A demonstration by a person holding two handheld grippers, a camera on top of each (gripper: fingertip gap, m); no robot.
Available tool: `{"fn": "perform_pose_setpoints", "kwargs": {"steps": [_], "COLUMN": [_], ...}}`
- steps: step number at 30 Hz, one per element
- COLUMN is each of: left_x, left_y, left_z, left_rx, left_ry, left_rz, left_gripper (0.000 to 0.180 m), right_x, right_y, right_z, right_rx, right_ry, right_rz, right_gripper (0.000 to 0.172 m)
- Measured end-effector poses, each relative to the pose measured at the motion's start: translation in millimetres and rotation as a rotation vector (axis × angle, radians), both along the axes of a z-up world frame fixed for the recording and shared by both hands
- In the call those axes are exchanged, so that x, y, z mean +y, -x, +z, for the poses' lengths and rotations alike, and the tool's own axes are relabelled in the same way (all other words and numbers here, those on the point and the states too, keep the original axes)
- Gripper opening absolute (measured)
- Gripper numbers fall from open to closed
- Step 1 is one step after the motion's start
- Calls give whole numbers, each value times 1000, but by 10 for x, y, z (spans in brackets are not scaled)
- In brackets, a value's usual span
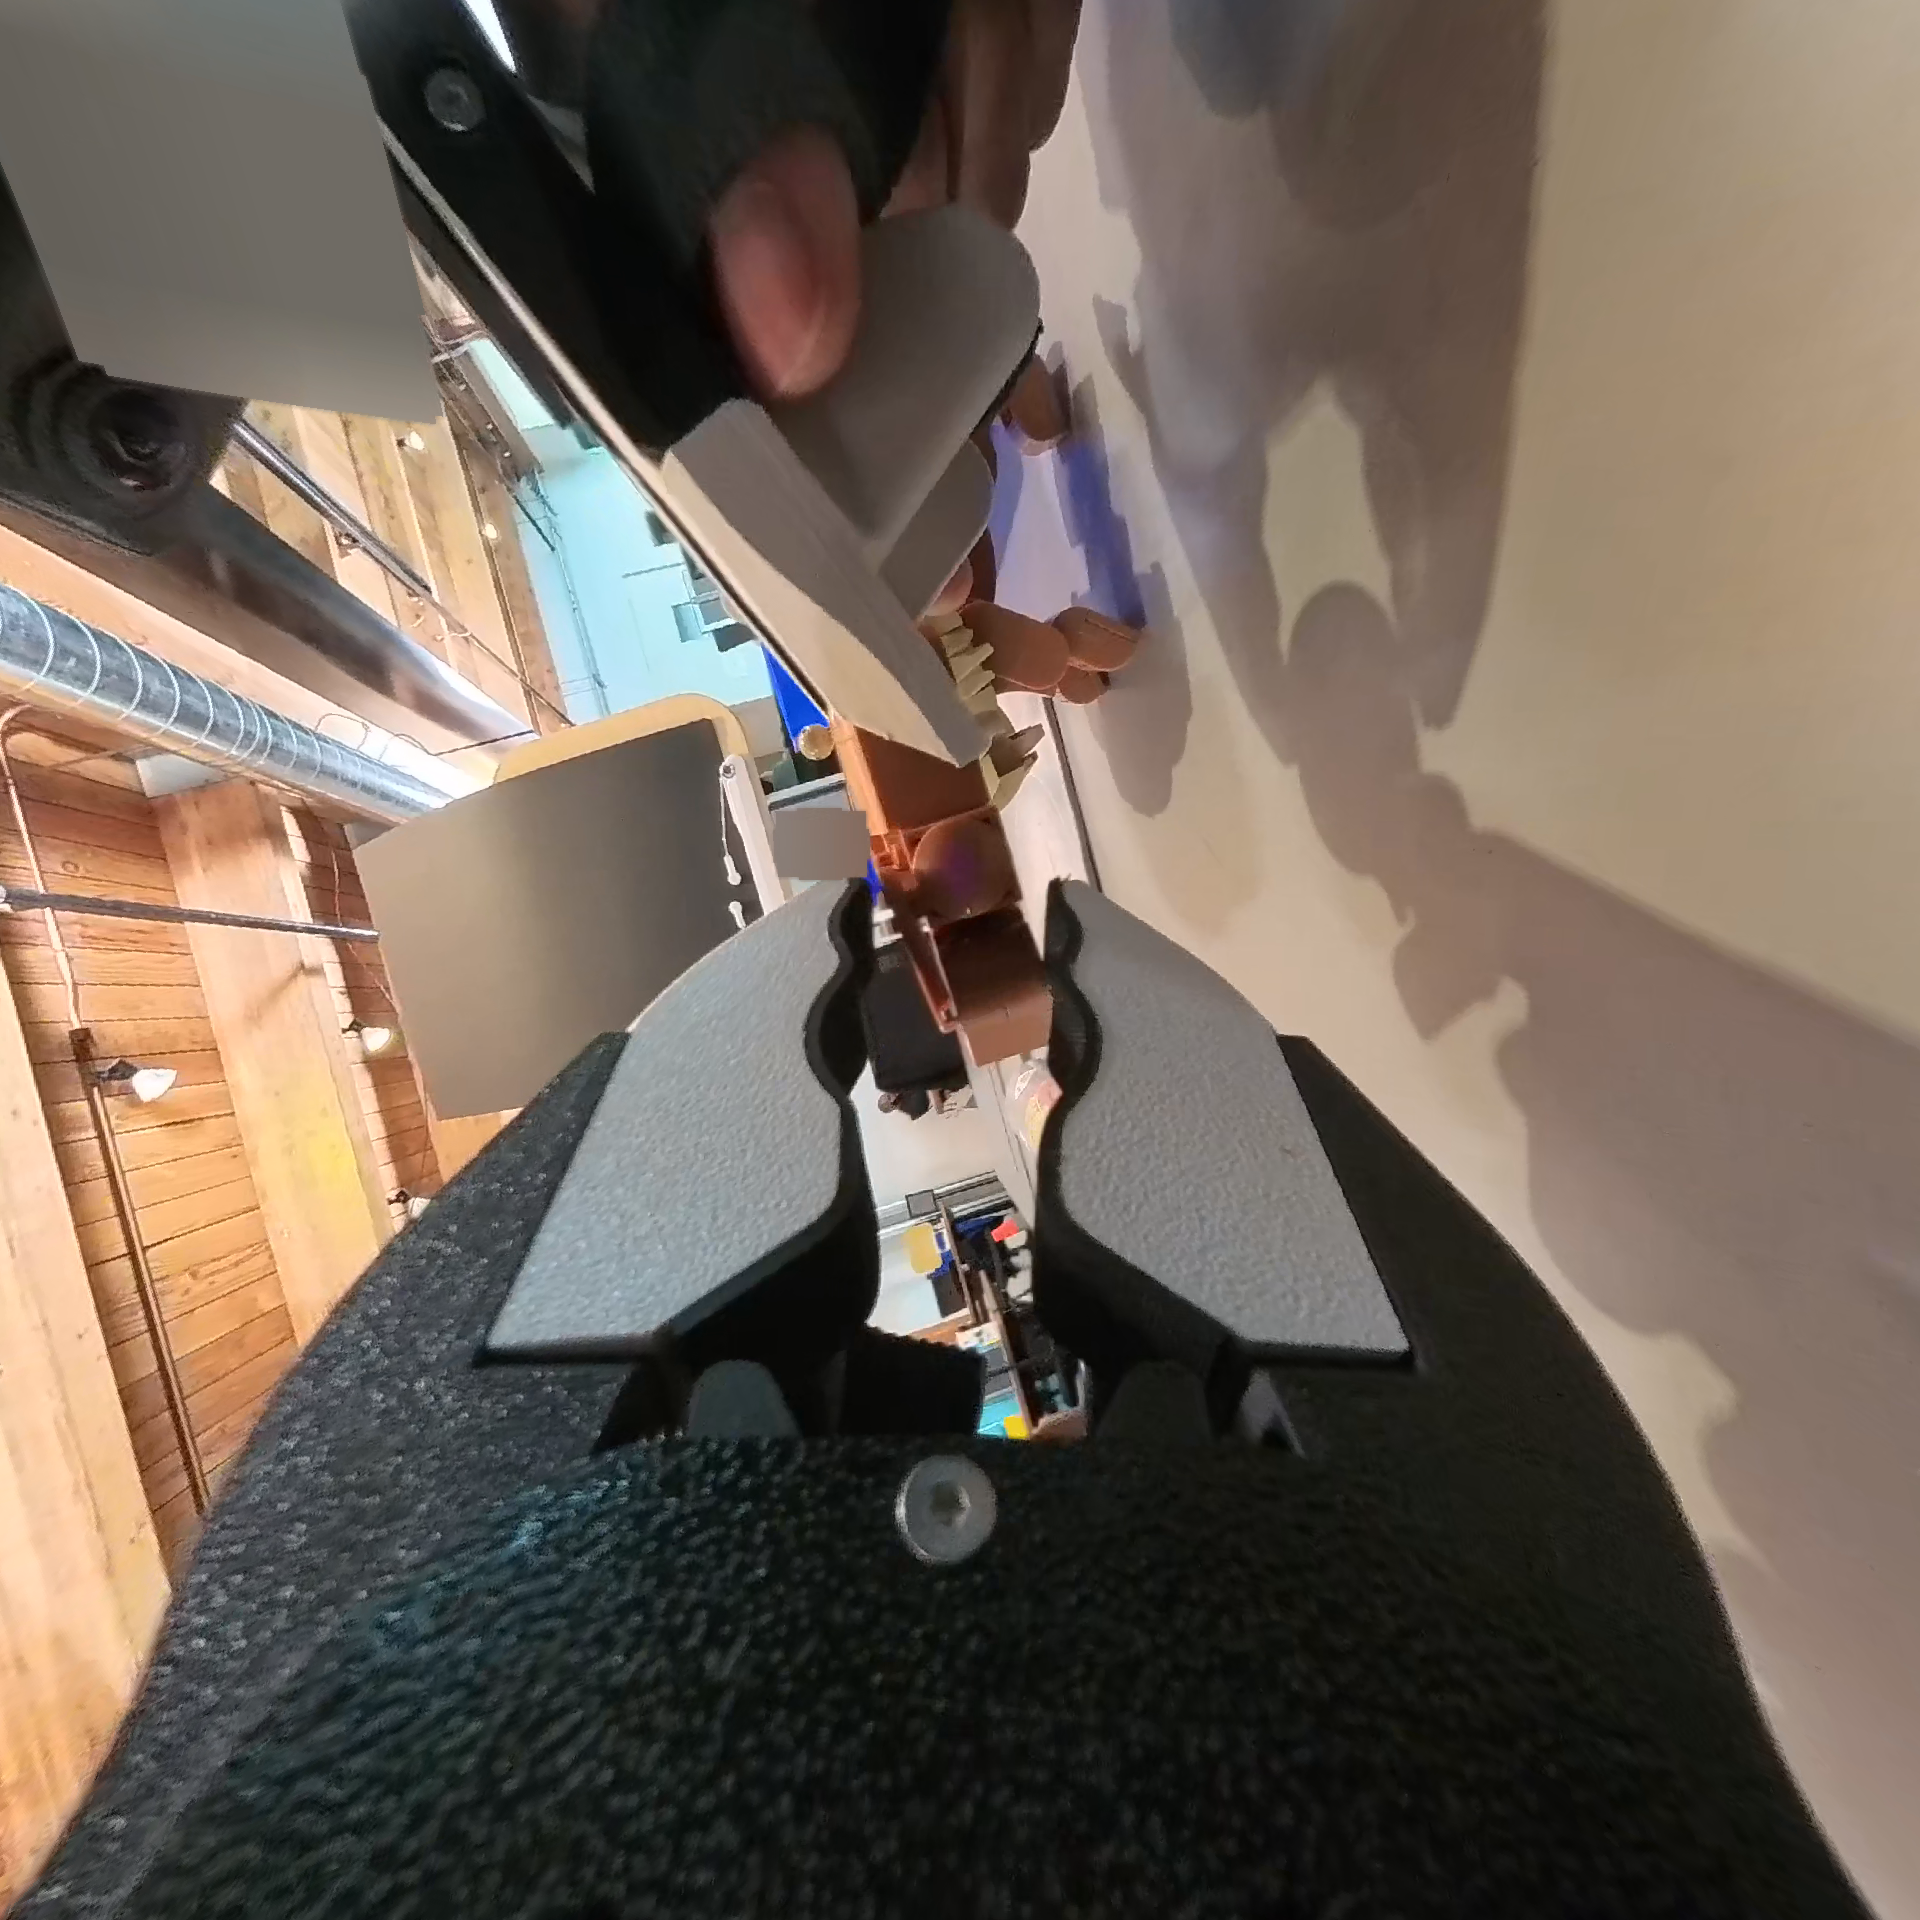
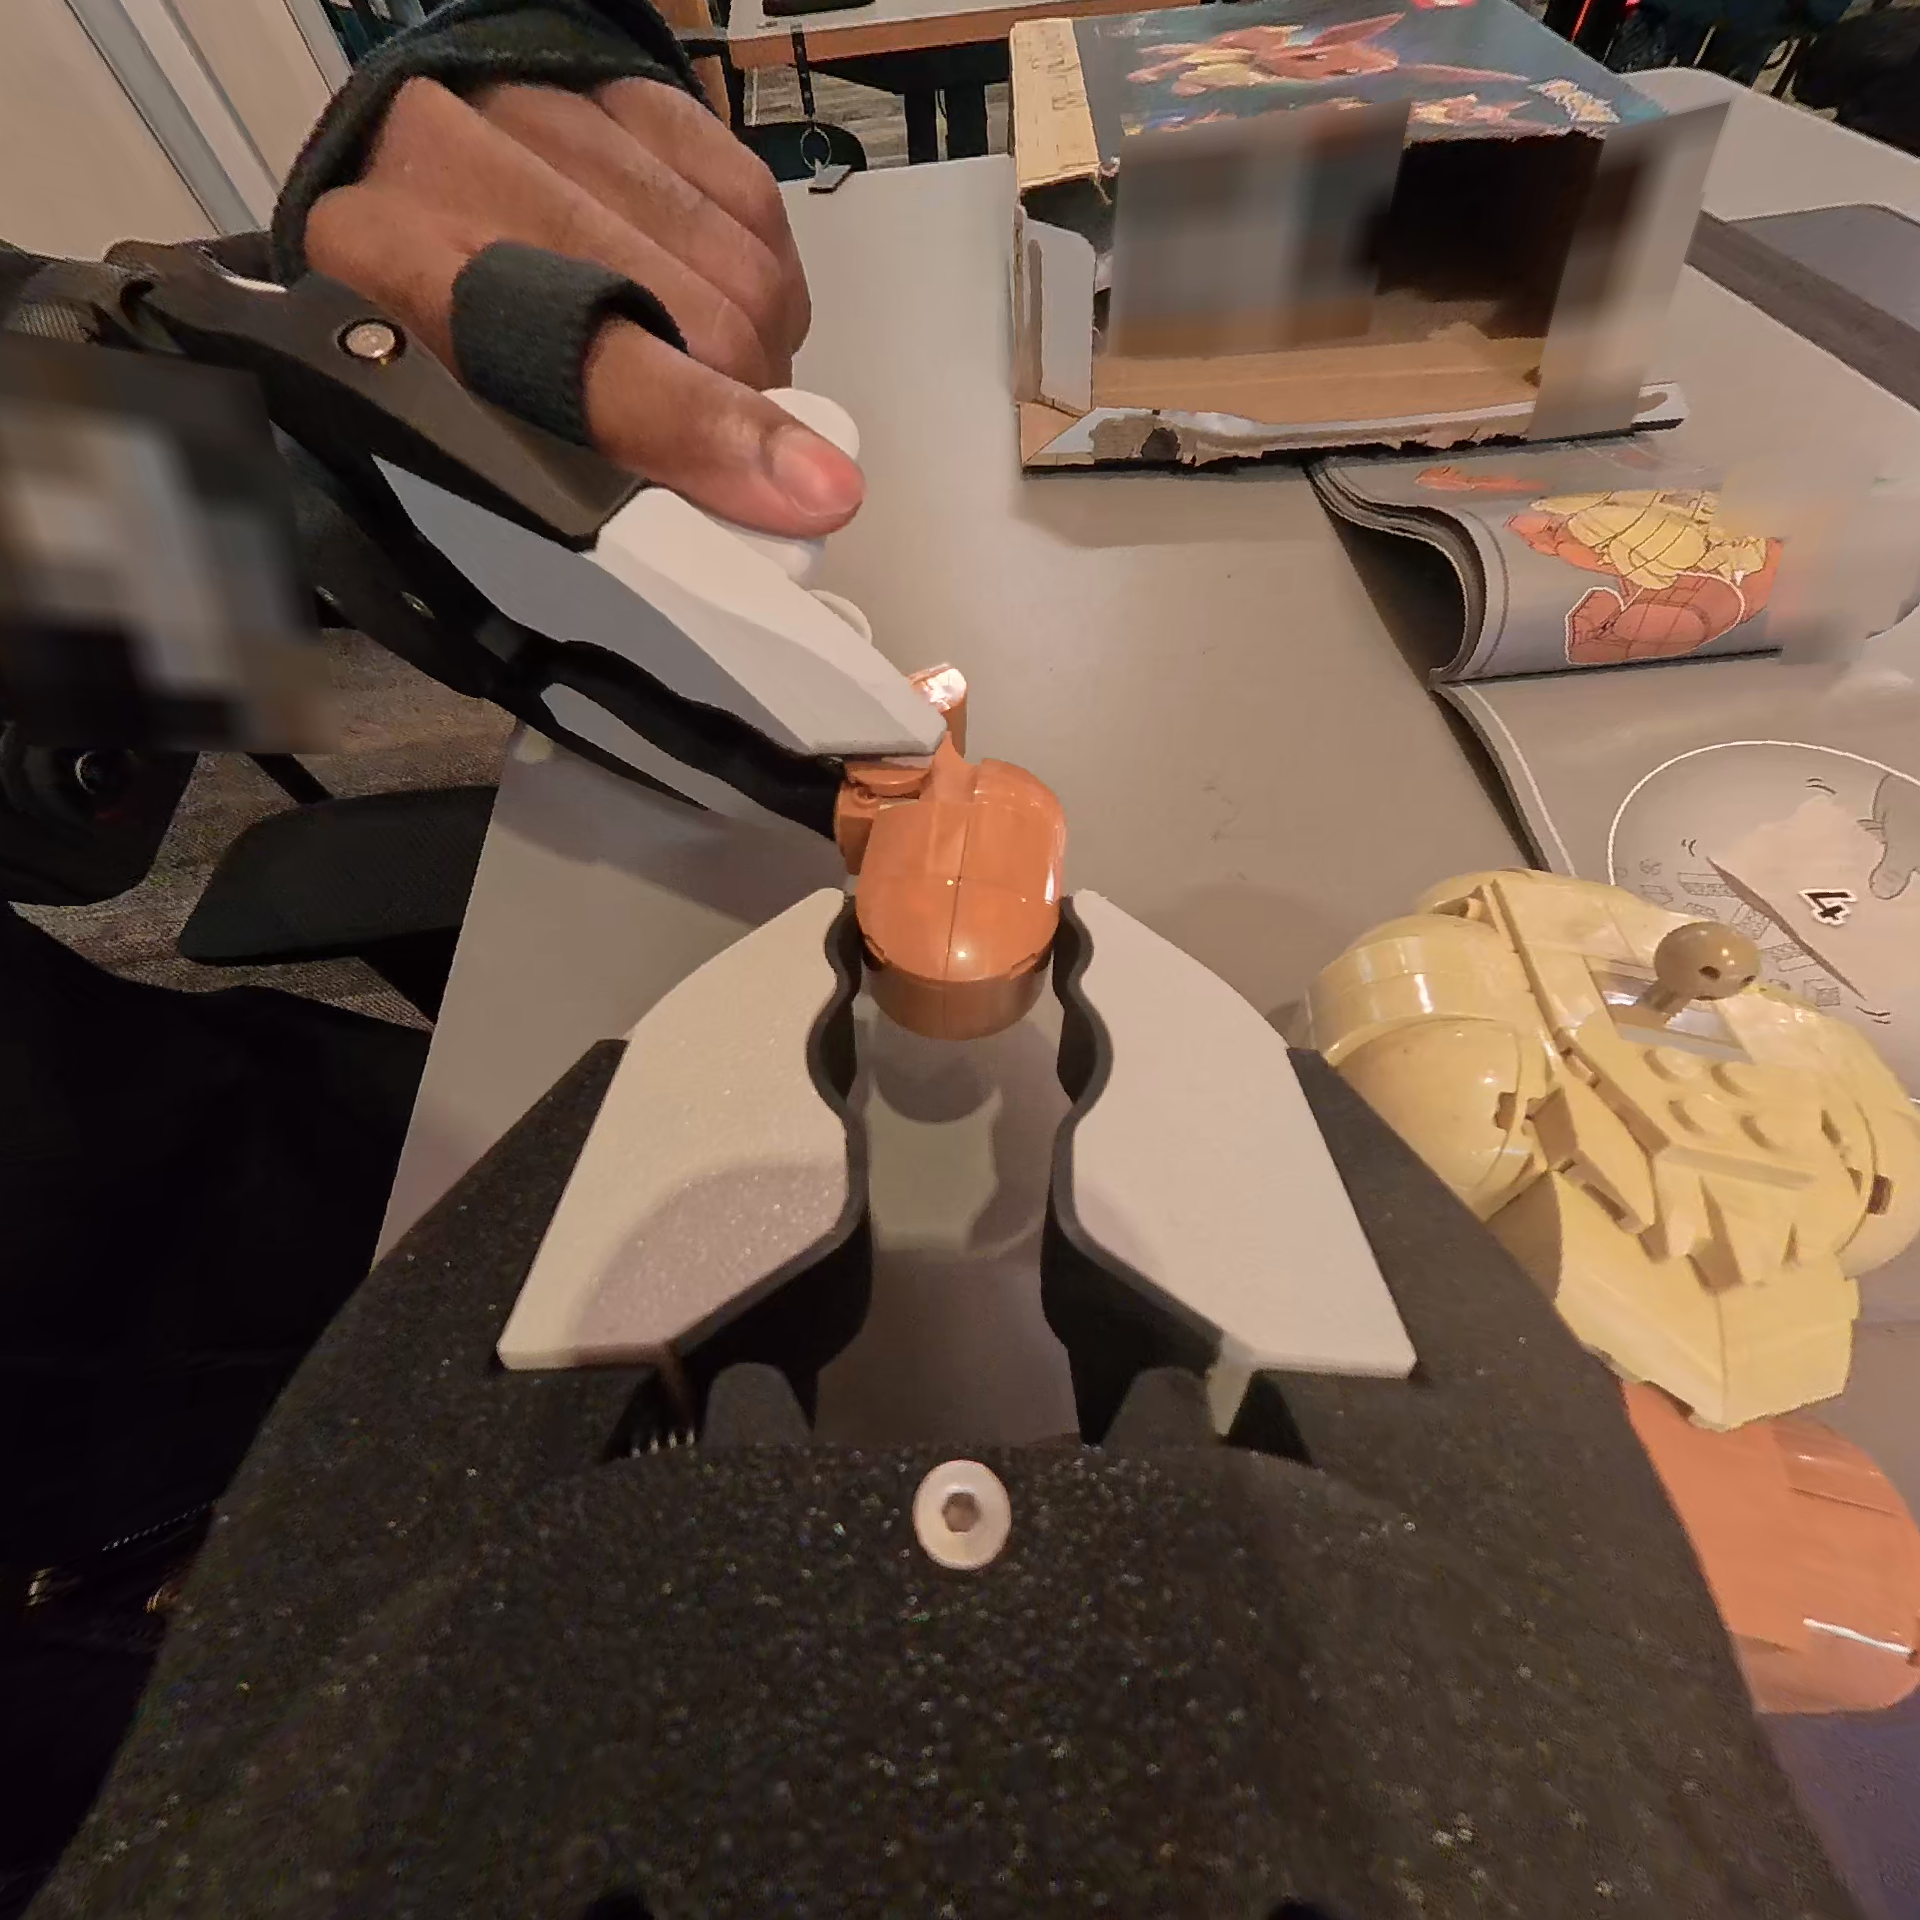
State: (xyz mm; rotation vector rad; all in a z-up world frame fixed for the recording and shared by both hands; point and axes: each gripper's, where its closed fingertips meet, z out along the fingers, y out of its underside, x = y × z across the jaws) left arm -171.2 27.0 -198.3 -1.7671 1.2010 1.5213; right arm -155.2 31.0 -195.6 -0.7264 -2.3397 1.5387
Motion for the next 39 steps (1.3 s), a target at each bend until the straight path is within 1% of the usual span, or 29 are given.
{"fn": "perform_pose_setpoints", "kwargs": {"steps": [6, 11, 14, 16, 17, 30, 39], "left_x": [-20, -72, -66, -61, -58, -54, -68], "left_y": [3, 59, 55, 55, 58, 43, -30], "left_z": [3, 10, -14, -29, -28, 1, 63], "left_rx": [-34, -90, -83, -62, -48, 0, -15], "left_ry": [3, 5, 13, 21, 21, 43, 45], "left_rz": [11, 63, 67, 69, 72, 54, 17], "left_gripper": [37, 44, 40, 31, 30, 33, 35], "right_x": [-4, -9, -20, -24, -25, -42, -72], "right_y": [-3, -6, -14, -14, -14, -39, -89], "right_z": [18, 38, 37, 31, 25, 34, 92], "right_rx": [11, 16, 19, 19, 18, 11, 37], "right_ry": [6, 19, 18, 16, 15, 39, 77], "right_rz": [4, 7, 12, 12, 12, 34, 79], "right_gripper": [35, 35, 35, 35, 36, 35, 35]}}
